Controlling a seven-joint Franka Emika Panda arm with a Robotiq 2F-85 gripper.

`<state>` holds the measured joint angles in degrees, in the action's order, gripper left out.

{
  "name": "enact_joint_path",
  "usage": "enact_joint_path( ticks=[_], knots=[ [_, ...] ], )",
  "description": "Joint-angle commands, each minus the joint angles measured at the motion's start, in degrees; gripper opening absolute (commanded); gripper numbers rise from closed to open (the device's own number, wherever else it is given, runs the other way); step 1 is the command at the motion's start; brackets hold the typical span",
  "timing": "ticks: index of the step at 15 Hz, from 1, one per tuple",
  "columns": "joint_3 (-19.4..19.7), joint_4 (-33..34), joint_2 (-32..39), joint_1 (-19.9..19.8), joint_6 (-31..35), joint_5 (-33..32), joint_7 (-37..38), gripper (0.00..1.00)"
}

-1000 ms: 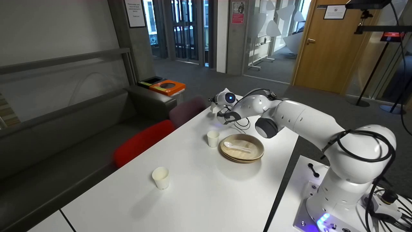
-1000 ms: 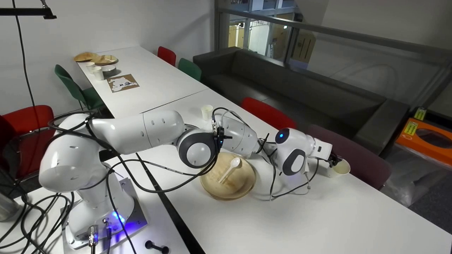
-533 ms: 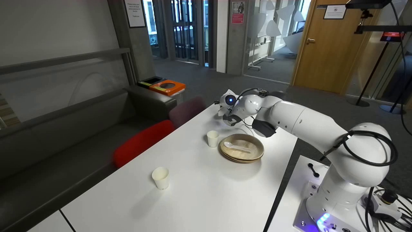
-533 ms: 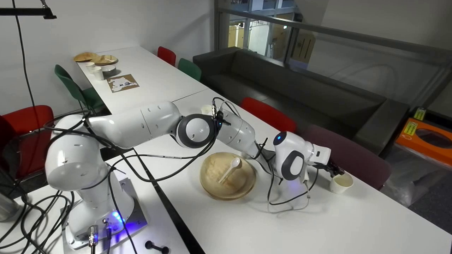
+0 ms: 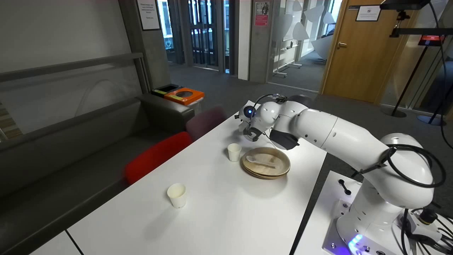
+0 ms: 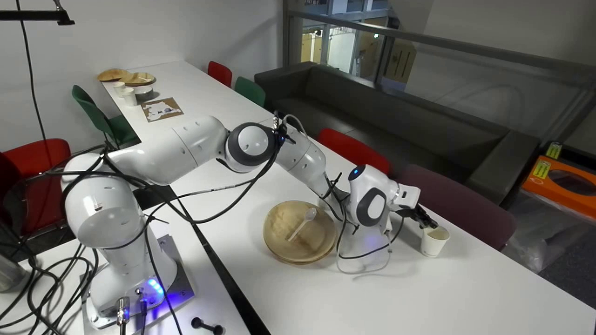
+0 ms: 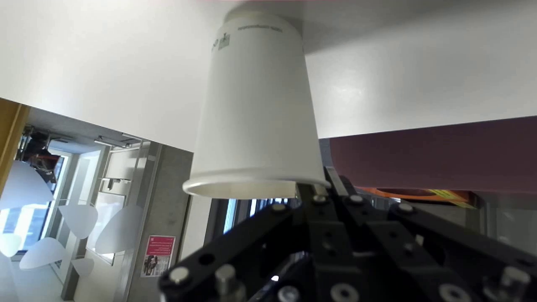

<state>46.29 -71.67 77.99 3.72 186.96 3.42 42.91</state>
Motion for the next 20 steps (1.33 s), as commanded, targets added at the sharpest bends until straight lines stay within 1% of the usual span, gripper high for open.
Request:
enact_joint_path(
  ticks=[1, 3, 7, 8, 13, 16, 17, 18, 19, 20],
  knots=[
    [-0.53, -13.50, -7.60, 5.10, 1.37, -1.49, -2.03, 0.01],
    [-1.51, -17.96, -10.97, 6.19, 1.28, -2.38, -2.91, 0.01],
    [-3.32, -23.20, -16.14, 6.96, -0.26, -3.32, -4.47, 0.01],
    [-4.15, -23.91, -16.80, 7.19, -0.59, 2.06, -9.91, 0.01],
    [-5.17, -26.33, -18.93, 8.18, -1.41, 8.62, -16.87, 0.01],
    [-4.81, -27.06, -18.97, 9.65, -1.76, 11.53, -18.70, 0.01],
    [-4.72, -27.26, -19.00, 10.08, -1.96, 12.08, -18.97, 0.29],
    [-4.60, -27.51, -19.10, 10.51, -2.20, 12.60, -19.15, 0.31],
    [-4.53, -27.66, -19.07, 10.83, -2.29, 13.06, -19.31, 0.37],
    [-4.49, -27.79, -19.05, 11.11, -2.35, 13.44, -19.45, 0.46]
  ],
)
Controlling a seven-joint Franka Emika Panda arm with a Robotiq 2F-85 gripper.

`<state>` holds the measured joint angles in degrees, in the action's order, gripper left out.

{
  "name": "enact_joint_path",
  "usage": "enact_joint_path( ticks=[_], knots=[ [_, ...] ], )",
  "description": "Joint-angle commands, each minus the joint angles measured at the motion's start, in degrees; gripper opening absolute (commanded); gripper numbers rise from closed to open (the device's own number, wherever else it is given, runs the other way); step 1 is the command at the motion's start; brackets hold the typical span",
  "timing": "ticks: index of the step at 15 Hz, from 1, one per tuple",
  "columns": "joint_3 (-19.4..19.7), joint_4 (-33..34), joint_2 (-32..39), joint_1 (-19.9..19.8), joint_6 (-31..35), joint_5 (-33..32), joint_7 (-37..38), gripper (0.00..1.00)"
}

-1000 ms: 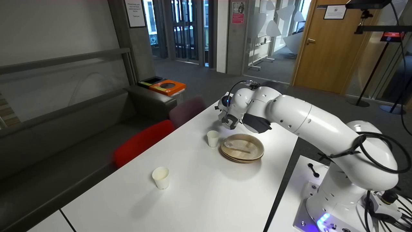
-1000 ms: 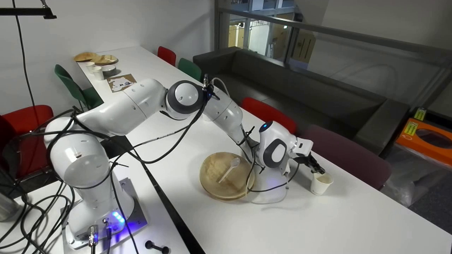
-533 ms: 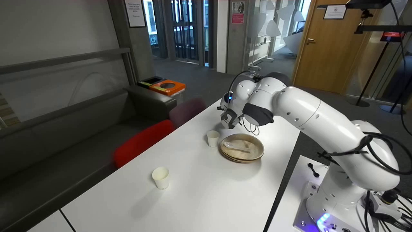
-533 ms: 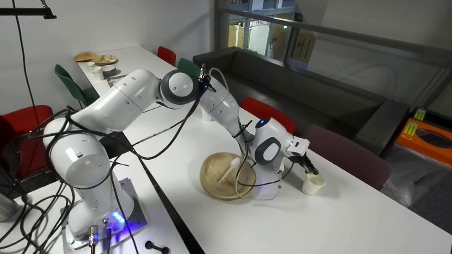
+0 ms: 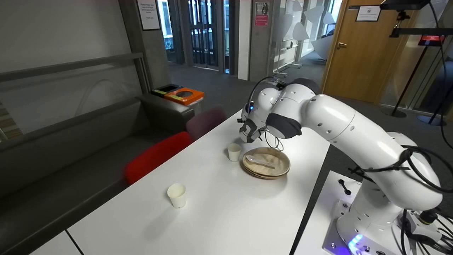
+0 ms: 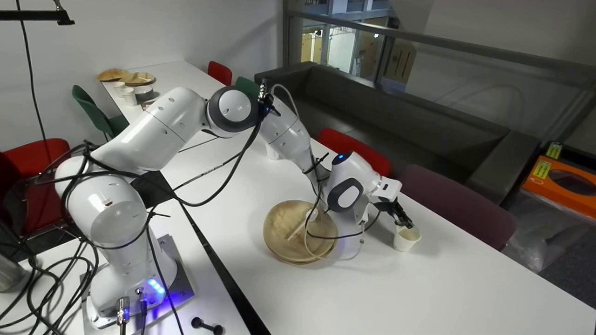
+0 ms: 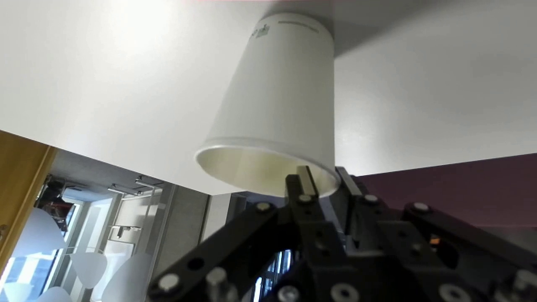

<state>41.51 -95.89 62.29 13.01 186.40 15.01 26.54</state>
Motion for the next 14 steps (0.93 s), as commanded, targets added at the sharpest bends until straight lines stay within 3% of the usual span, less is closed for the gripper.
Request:
enact_joint_path(
  ticks=[1, 5, 8, 14],
  knots=[
    [0.34, -3.76, -3.42, 2.06, -1.92, 2.09, -3.18, 0.53],
    [0.24, -4.03, -3.62, 2.23, -2.12, 2.47, -3.29, 0.83],
    [-0.70, -4.37, -5.29, 1.32, -2.40, 1.93, -4.09, 1.00],
    [-2.17, -6.81, -15.08, -1.34, 0.02, 0.79, -6.66, 1.00]
  ],
)
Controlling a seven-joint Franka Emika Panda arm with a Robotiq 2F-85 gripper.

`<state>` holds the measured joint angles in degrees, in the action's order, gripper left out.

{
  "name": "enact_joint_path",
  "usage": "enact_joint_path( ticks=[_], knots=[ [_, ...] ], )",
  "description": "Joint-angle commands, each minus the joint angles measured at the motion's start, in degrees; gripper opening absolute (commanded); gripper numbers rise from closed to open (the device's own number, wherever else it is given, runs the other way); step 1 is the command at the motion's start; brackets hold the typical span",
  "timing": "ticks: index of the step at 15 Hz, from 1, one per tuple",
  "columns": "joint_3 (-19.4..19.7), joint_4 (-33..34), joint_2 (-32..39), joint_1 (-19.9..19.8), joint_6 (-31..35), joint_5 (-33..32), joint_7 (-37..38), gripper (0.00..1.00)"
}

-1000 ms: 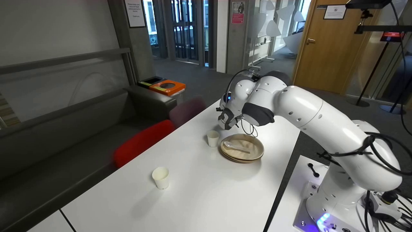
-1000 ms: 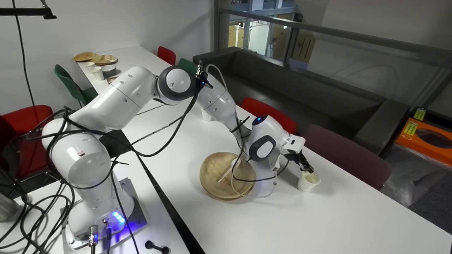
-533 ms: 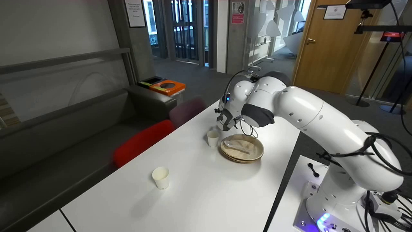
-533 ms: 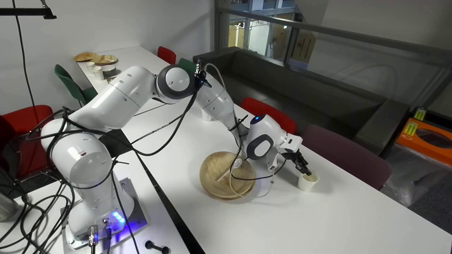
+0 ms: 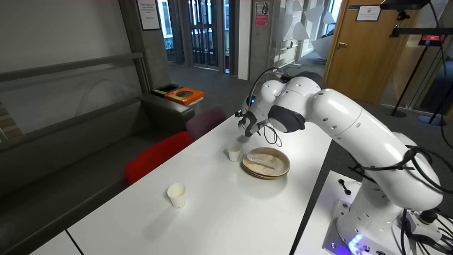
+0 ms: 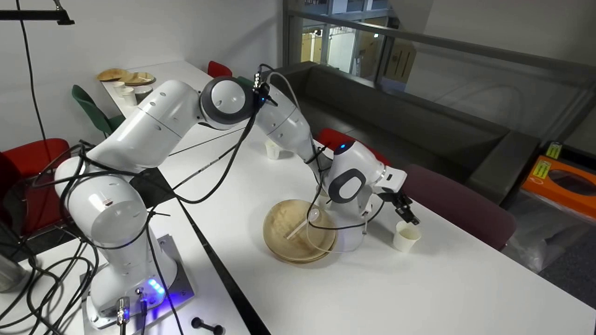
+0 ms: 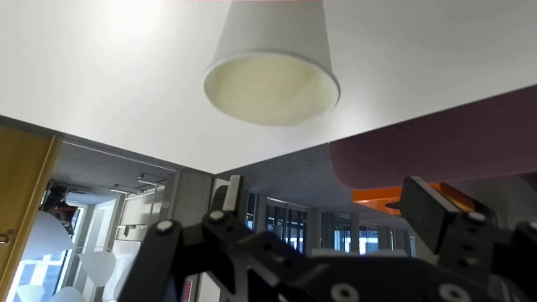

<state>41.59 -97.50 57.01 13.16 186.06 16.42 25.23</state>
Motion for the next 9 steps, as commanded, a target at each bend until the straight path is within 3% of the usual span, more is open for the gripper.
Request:
enact_joint_path(
  ticks=[1, 2, 7, 8, 9],
  knots=[
    [-5.62, -4.01, -13.26, -3.91, -4.76, -3.38, -8.69, 1.00],
    [-7.91, -3.26, -15.61, -5.58, -7.52, -4.91, -10.73, 1.00],
    [-17.14, -6.04, -30.31, -11.18, -23.16, -0.50, -23.48, 1.00],
    [-20.92, -6.18, -33.16, -14.81, -26.94, -5.21, -20.97, 1.00],
    [-21.50, -6.16, -34.79, -15.30, -31.74, -5.78, -19.86, 1.00]
  ],
)
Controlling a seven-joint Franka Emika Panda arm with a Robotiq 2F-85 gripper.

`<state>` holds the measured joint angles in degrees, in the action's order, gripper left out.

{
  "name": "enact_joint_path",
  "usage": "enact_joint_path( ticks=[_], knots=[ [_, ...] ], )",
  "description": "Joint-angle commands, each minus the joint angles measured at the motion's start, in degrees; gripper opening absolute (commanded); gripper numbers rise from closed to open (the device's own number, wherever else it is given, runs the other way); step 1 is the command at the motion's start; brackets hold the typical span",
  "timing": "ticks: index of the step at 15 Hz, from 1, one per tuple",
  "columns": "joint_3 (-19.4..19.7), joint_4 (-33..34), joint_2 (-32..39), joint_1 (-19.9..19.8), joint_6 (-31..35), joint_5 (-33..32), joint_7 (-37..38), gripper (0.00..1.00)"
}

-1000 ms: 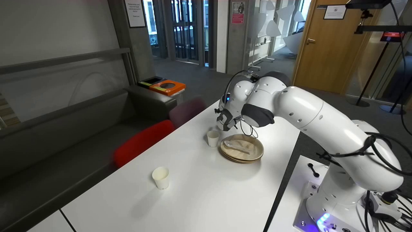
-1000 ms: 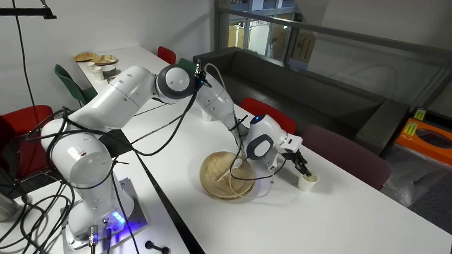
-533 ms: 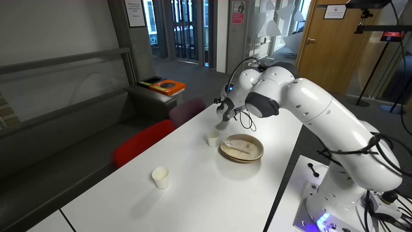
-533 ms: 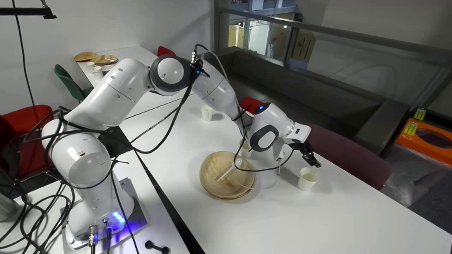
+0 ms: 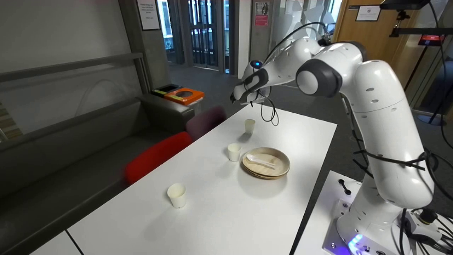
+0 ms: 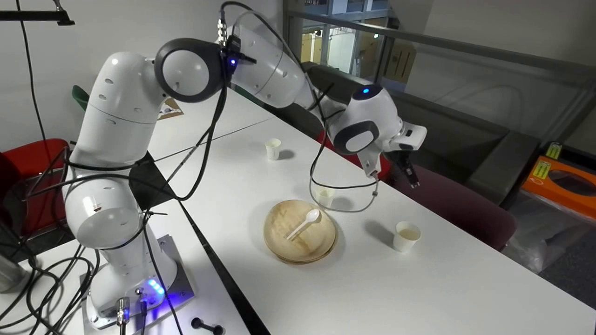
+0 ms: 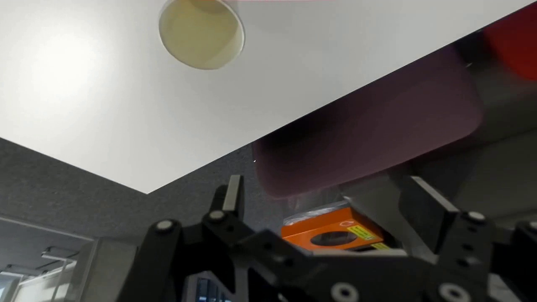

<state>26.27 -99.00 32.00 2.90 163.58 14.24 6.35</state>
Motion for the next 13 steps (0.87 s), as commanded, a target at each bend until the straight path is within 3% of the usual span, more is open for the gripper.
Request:
enact_joint_path(
  ticks=[1, 9, 10, 13],
  knots=[
    [-6.94, -4.42, -10.94, -5.85, -13.97, -4.53, 0.62, 1.00],
    [-10.60, -0.20, -12.68, -9.87, -49.50, -9.09, 8.30, 1.00],
    [-11.40, -0.77, -12.01, -10.52, -44.02, -8.20, 6.04, 1.00],
    [-11.51, -0.74, -11.98, -10.43, -47.44, -8.66, 7.64, 1.00]
  ],
)
